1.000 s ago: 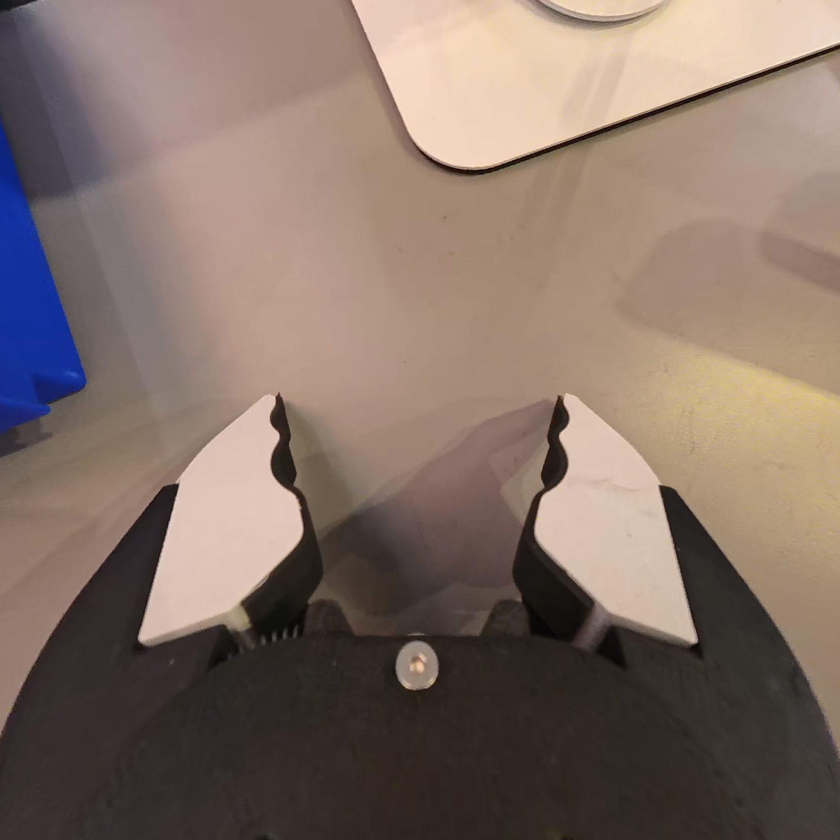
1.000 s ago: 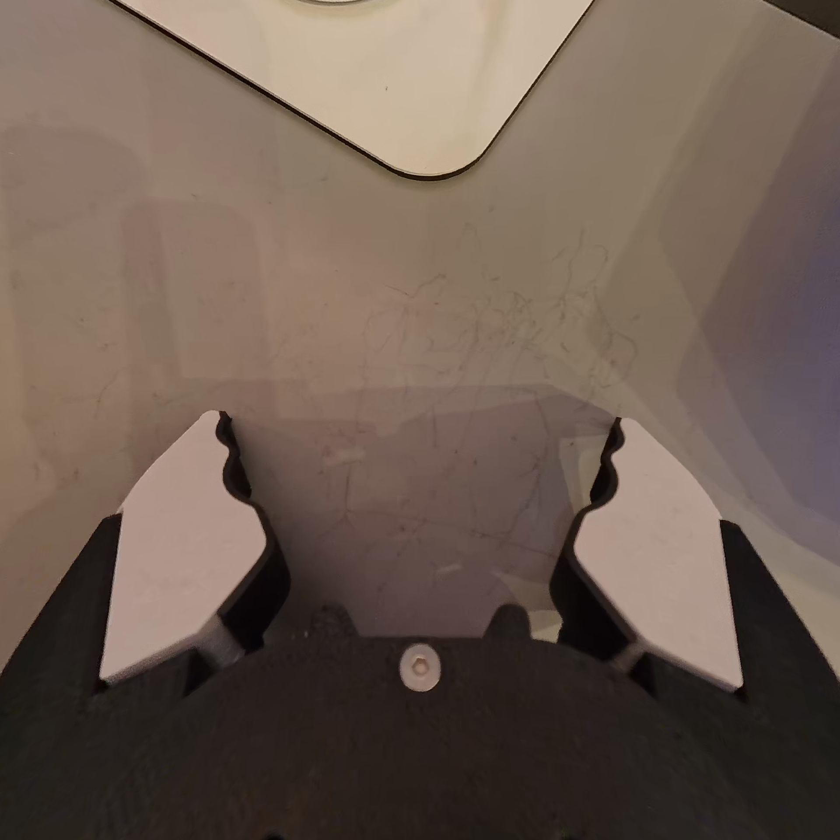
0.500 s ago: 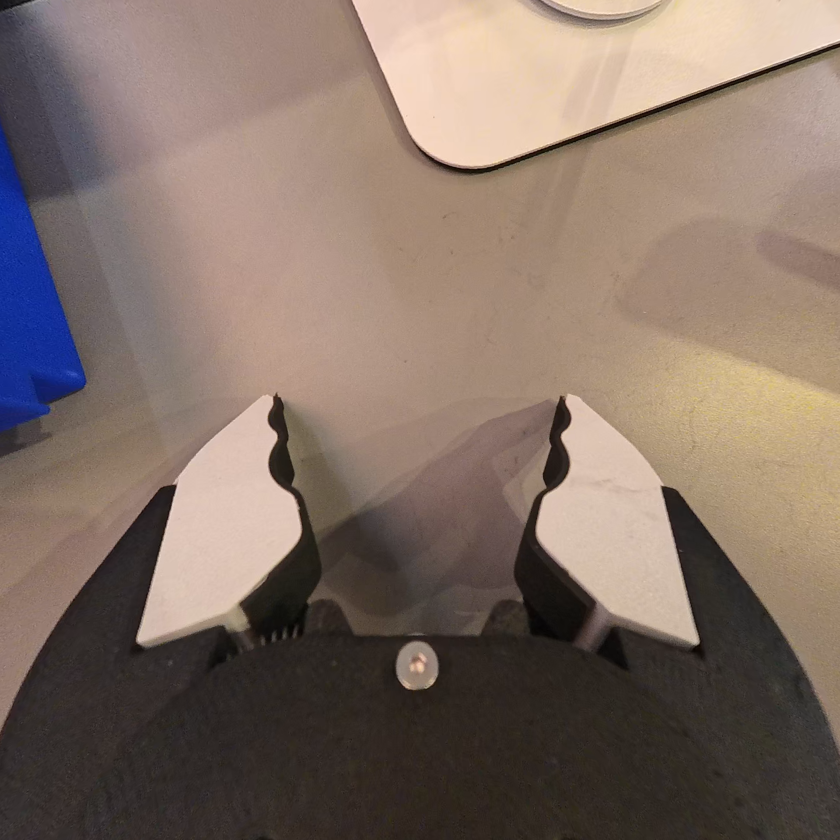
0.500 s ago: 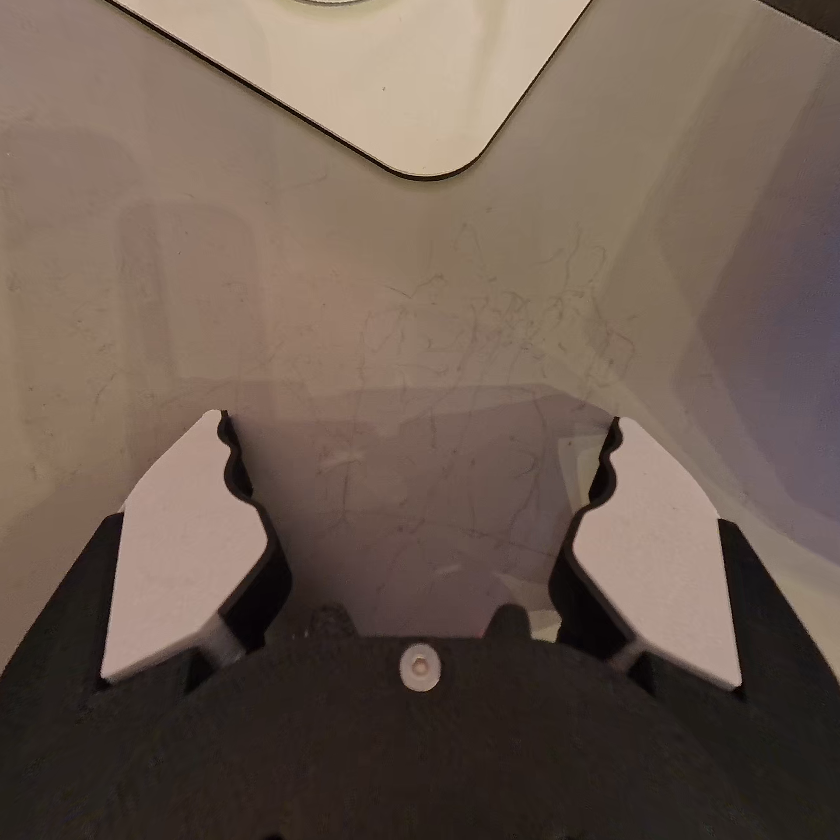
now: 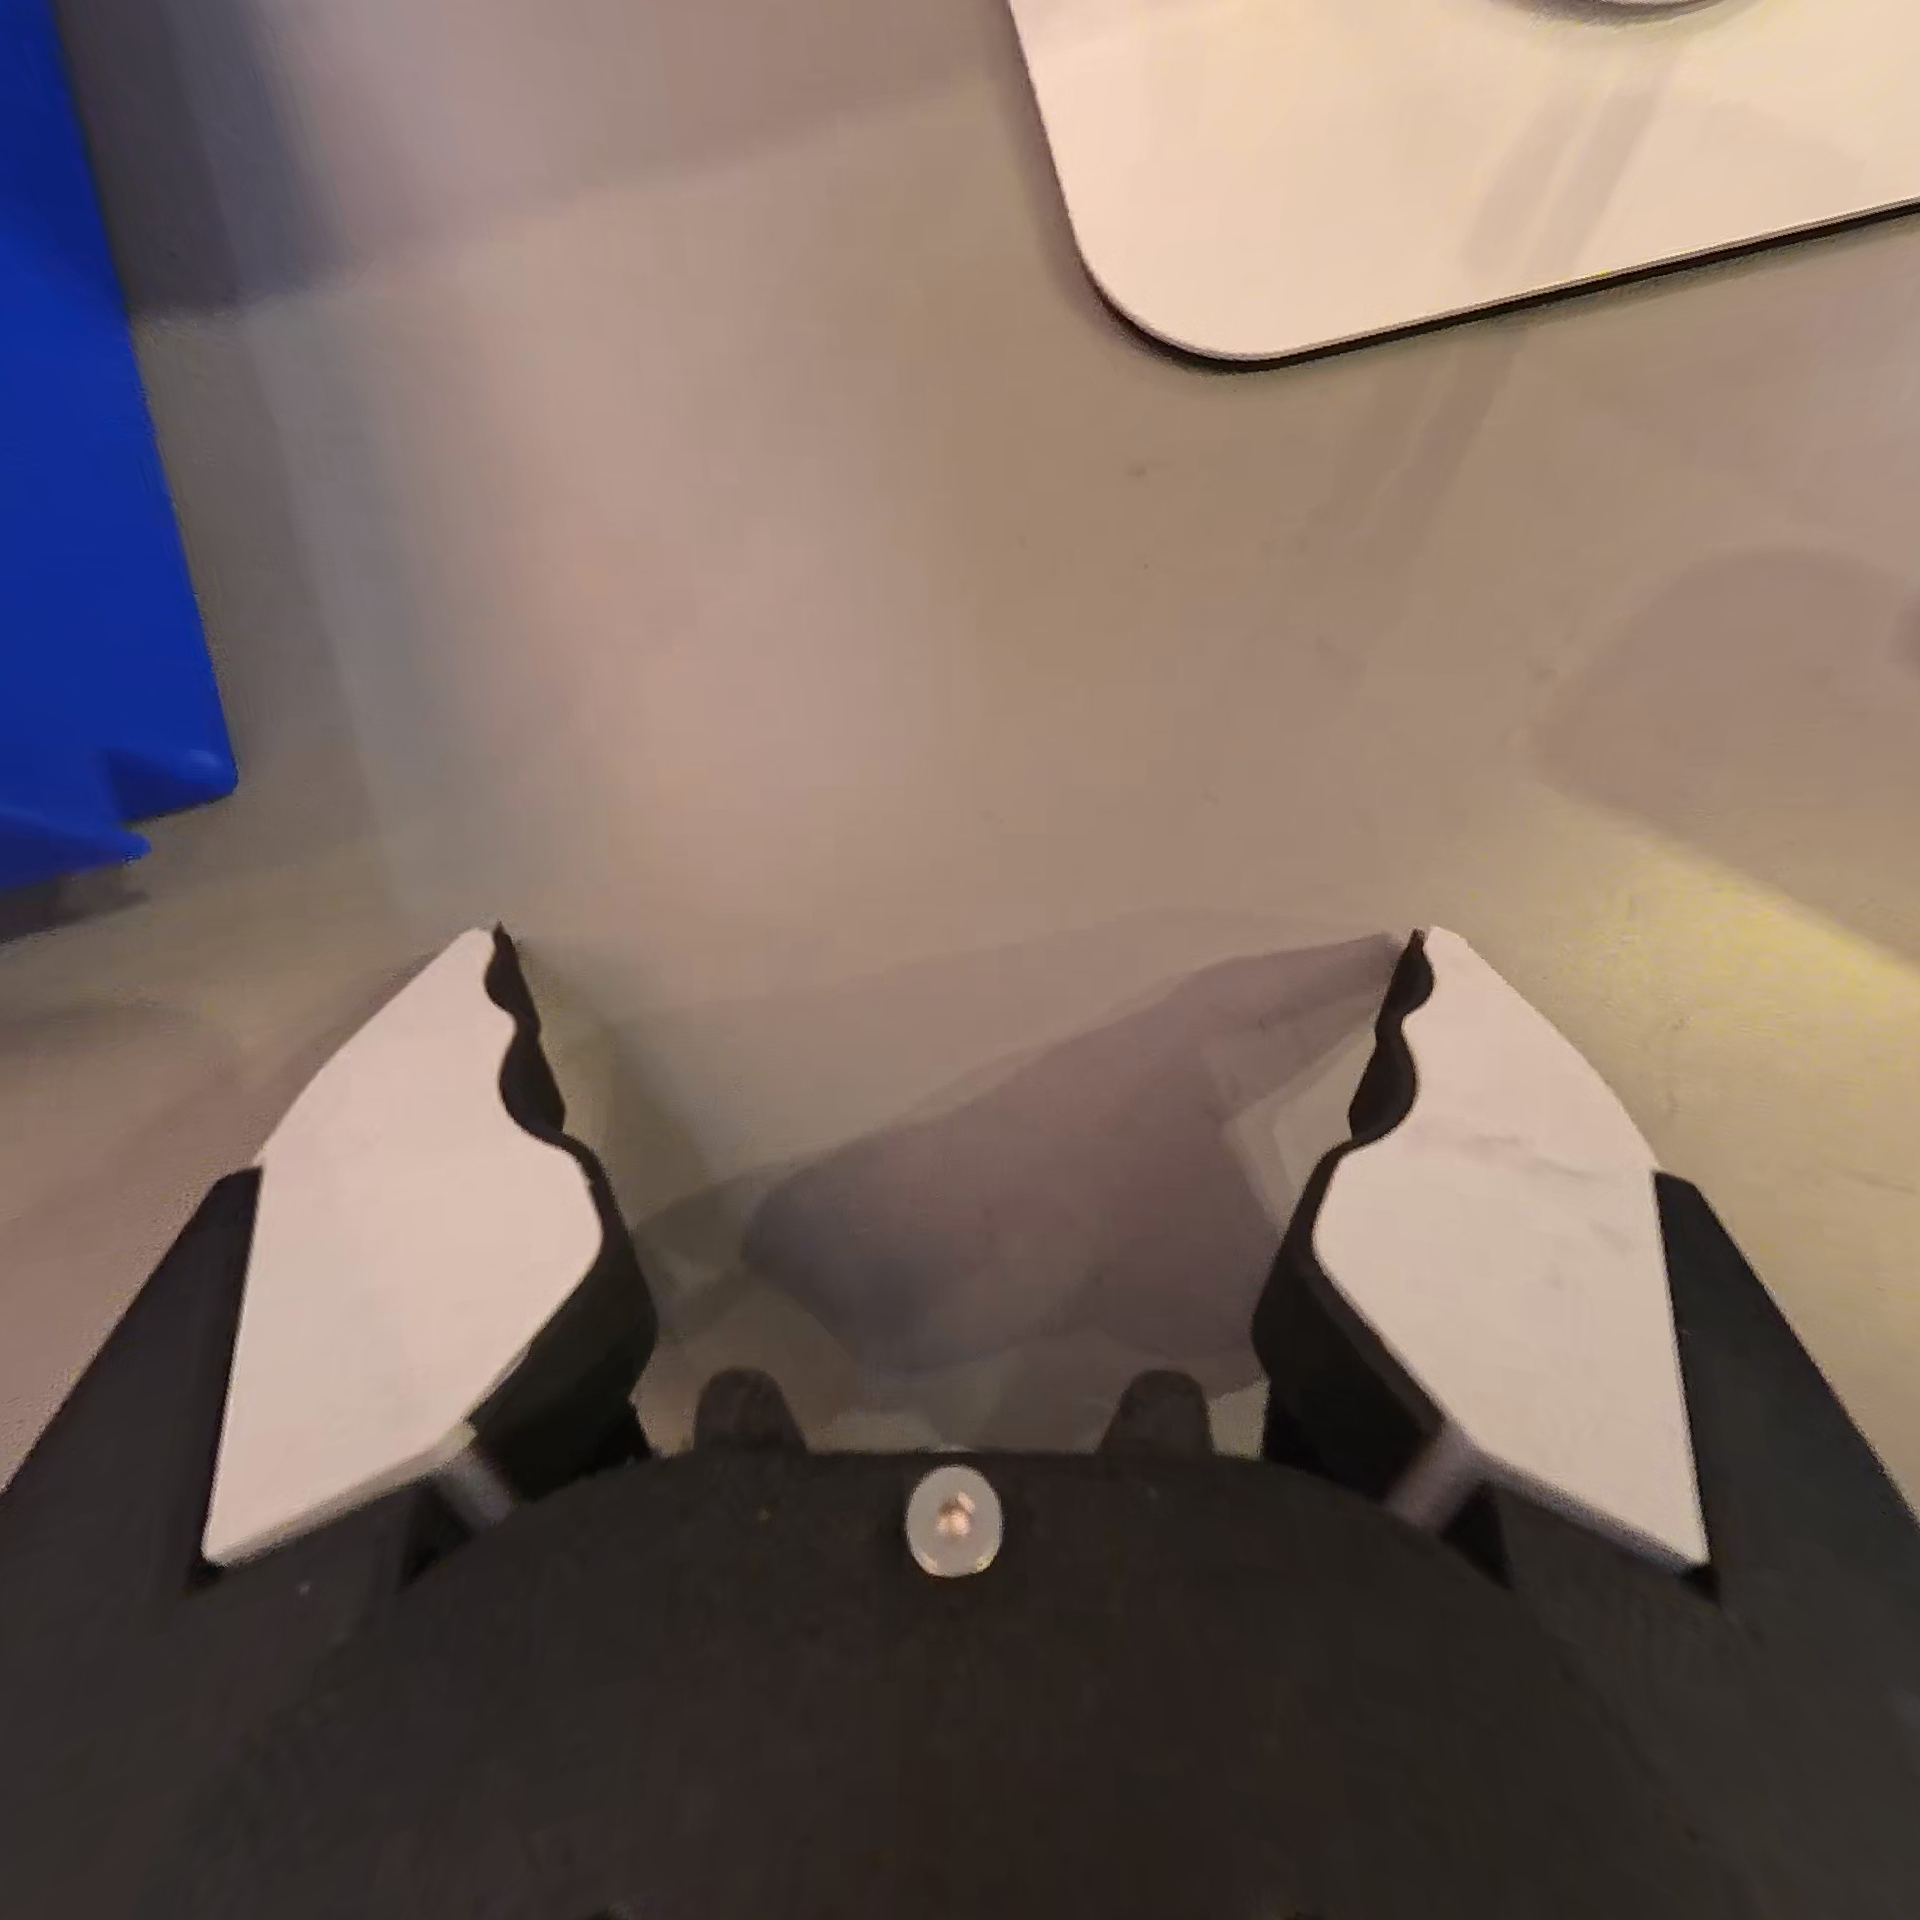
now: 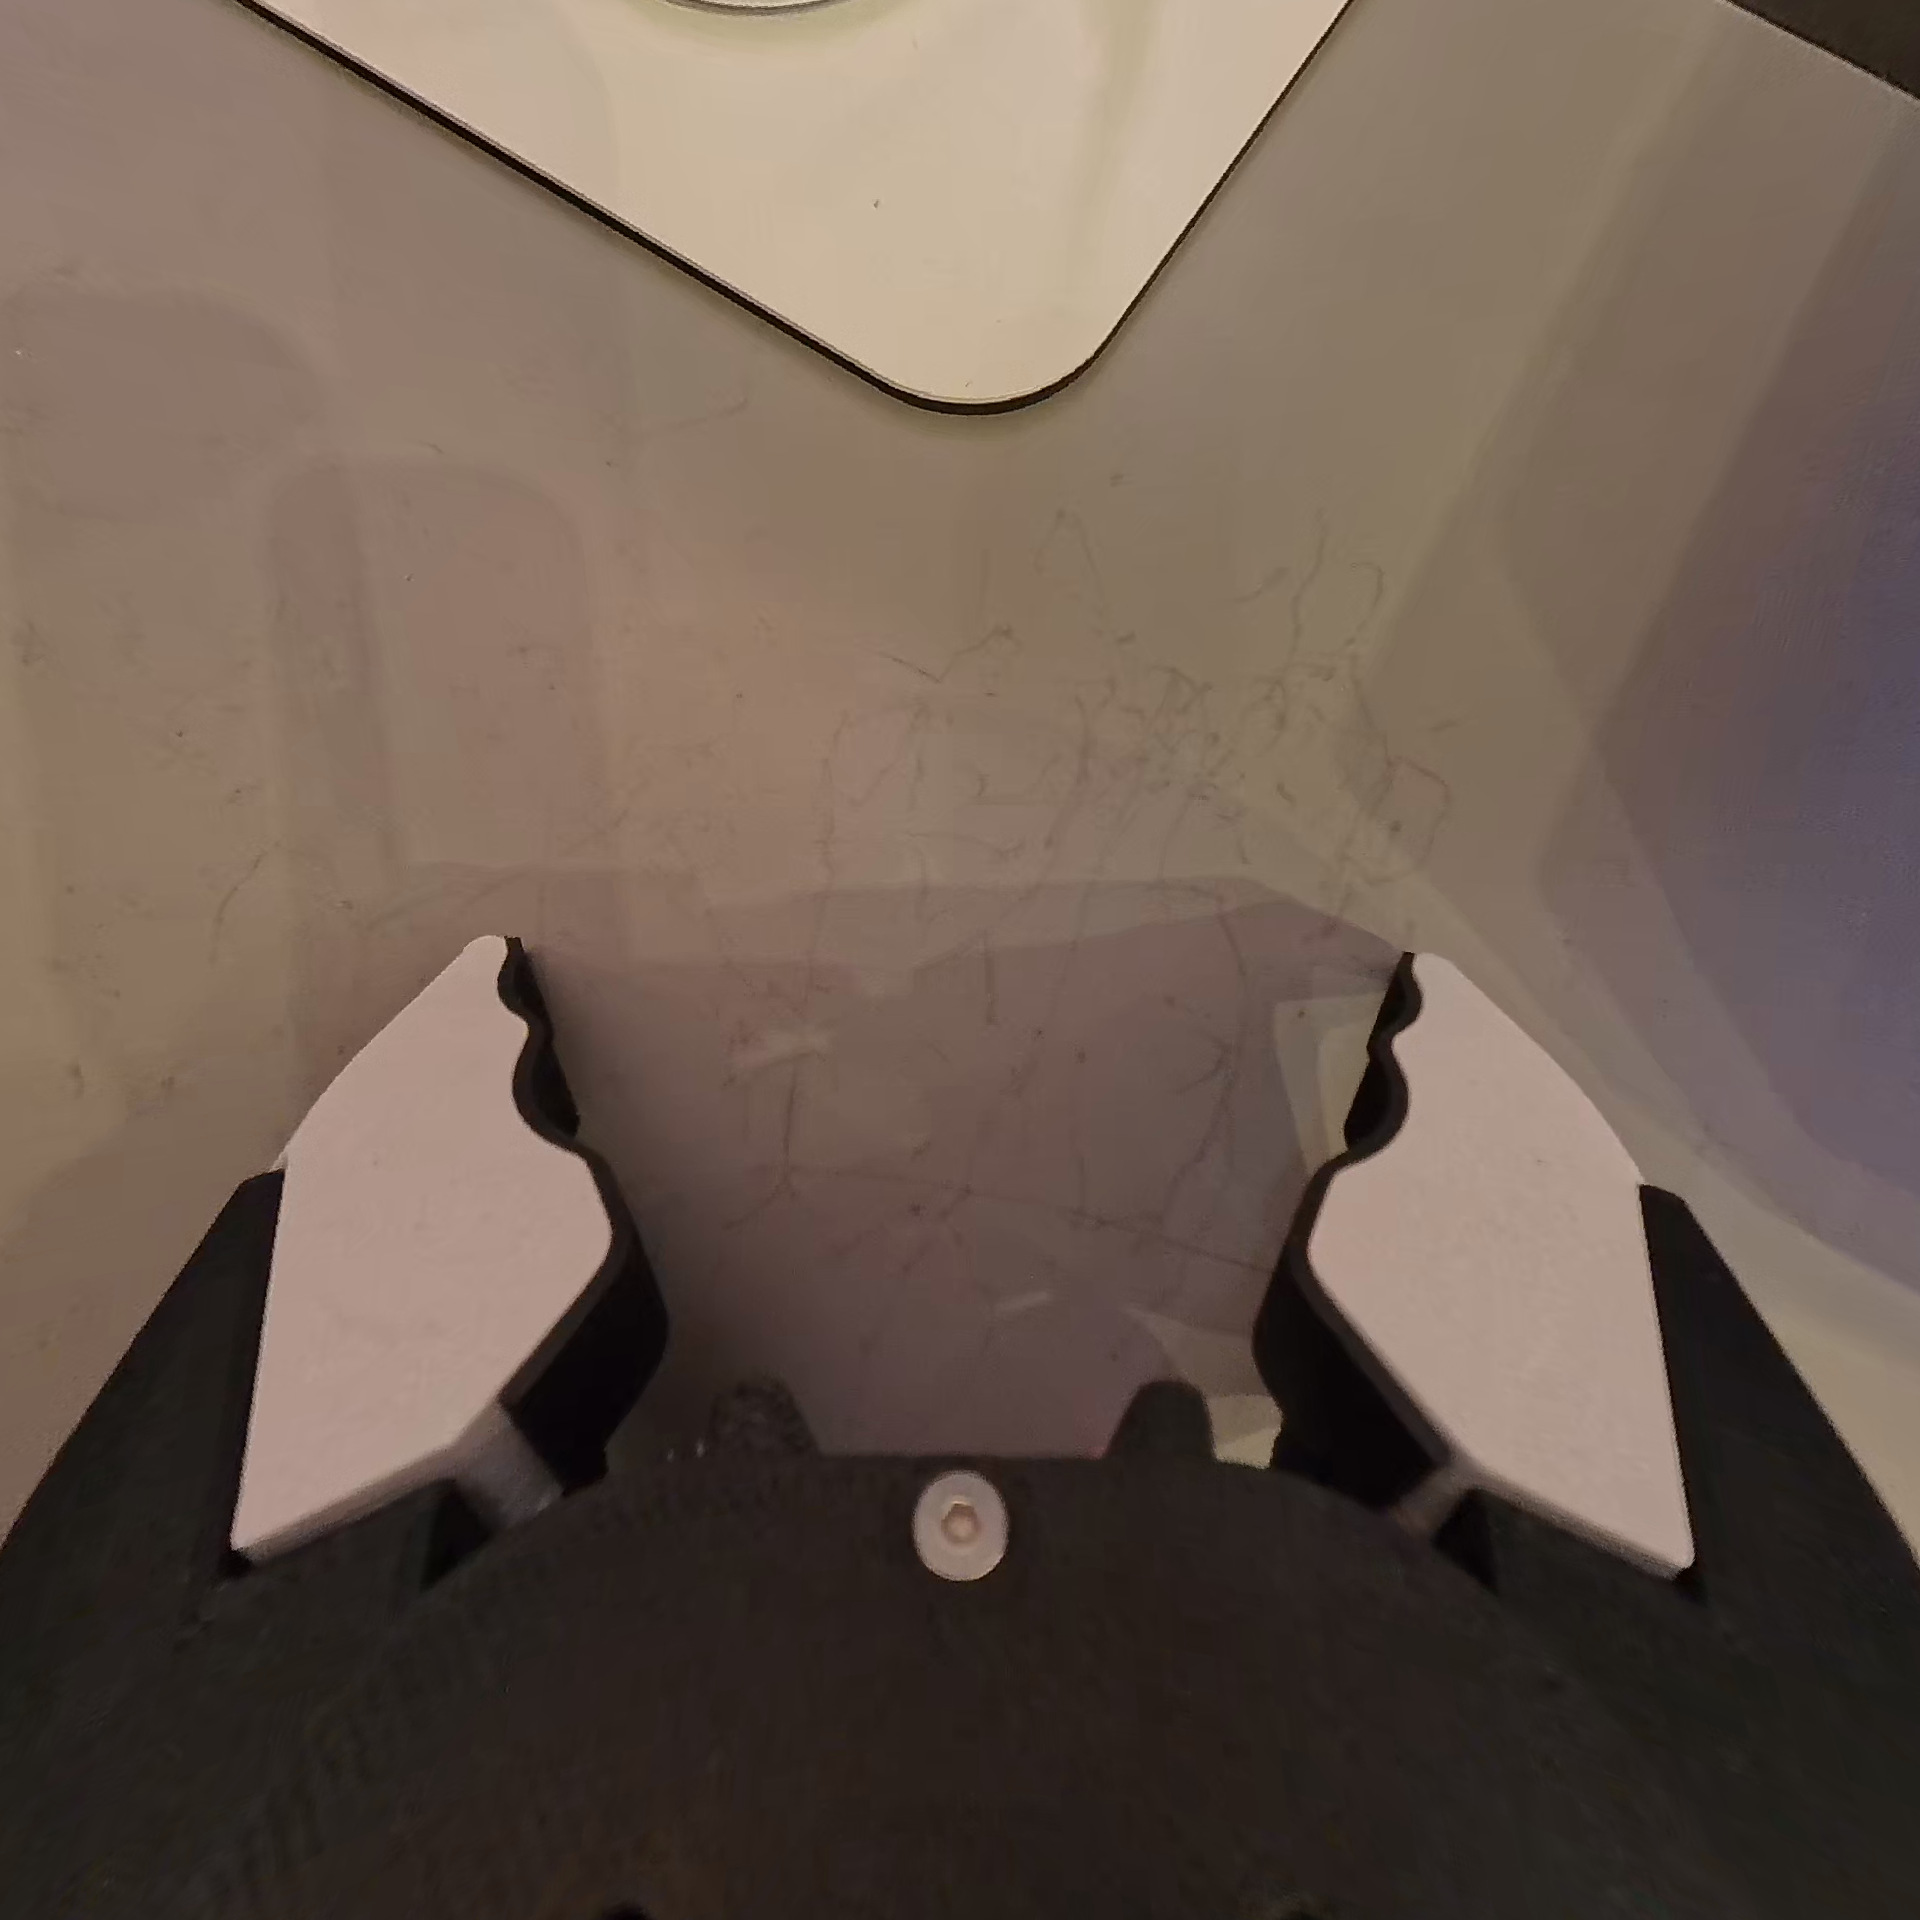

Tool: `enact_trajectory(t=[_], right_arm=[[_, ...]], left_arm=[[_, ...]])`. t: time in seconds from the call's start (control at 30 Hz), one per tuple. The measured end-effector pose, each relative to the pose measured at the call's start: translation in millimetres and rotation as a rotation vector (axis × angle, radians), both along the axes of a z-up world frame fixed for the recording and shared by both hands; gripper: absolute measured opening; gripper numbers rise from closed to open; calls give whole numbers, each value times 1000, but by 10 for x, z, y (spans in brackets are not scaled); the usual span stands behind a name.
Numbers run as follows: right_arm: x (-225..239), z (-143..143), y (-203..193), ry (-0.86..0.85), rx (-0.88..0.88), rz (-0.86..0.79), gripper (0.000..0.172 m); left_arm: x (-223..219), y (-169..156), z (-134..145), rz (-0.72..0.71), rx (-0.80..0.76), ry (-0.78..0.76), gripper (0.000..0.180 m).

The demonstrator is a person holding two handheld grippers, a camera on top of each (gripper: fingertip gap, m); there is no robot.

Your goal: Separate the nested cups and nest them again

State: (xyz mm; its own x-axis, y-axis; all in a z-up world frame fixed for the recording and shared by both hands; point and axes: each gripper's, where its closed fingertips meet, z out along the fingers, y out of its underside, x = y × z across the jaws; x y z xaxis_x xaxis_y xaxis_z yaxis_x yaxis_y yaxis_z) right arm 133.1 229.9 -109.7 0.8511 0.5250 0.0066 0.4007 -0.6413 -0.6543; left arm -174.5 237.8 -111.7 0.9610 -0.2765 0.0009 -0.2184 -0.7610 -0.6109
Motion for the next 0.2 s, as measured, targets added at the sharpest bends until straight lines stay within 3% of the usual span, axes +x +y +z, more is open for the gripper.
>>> enact_trajectory(t=[0.2], right_arm=[[11,-2,9,0,0,0,145]], left_arm=[[6,-16,-9,-2,3,-2,146]])
